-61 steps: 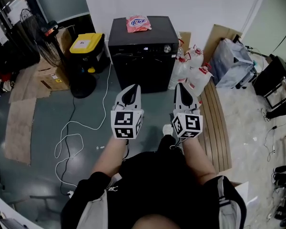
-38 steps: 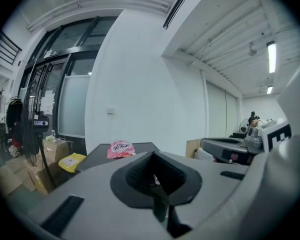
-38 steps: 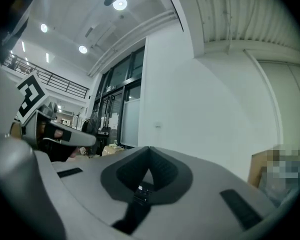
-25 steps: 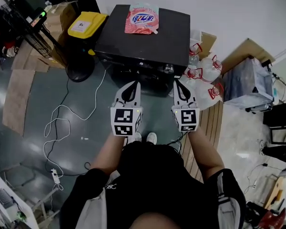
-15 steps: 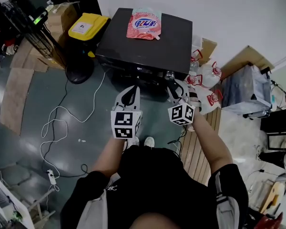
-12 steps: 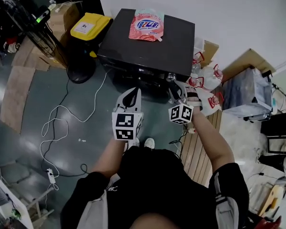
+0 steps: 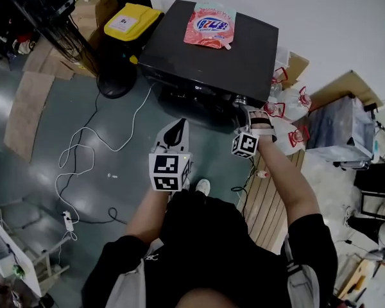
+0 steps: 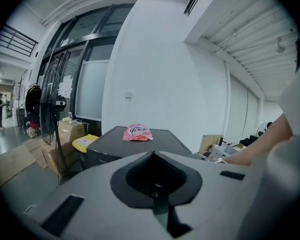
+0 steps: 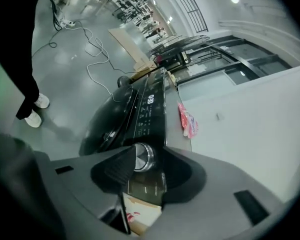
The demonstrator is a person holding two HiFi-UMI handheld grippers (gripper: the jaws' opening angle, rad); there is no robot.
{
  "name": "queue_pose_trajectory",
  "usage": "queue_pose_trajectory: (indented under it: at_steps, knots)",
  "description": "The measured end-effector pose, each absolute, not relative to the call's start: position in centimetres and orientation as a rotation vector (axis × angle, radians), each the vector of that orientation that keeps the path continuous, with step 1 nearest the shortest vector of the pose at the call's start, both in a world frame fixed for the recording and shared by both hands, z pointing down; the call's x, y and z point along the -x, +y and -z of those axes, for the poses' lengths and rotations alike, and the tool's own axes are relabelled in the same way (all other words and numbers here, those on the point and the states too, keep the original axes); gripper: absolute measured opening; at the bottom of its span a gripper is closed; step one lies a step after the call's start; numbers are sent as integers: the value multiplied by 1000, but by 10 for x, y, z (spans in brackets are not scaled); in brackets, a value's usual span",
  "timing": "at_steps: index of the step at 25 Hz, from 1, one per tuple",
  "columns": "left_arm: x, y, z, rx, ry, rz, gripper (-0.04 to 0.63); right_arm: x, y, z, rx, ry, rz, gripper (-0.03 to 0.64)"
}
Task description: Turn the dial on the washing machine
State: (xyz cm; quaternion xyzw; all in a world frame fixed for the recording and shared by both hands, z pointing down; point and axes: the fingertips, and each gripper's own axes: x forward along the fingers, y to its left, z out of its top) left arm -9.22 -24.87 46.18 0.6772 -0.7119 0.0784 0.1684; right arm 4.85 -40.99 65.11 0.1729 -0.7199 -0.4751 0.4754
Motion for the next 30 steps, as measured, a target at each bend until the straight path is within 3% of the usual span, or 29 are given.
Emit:
queue_pose_trajectory:
  at_steps: [11,30]
  knots:
    - [87,-265,-509,-1890,-1989,-264,9,-46,-433,-680,-552,-1735,1229,250]
    - [90,-264,-578,-1856,-1933,-302,9,-38,-446,-692,-790,-1738,1218,249]
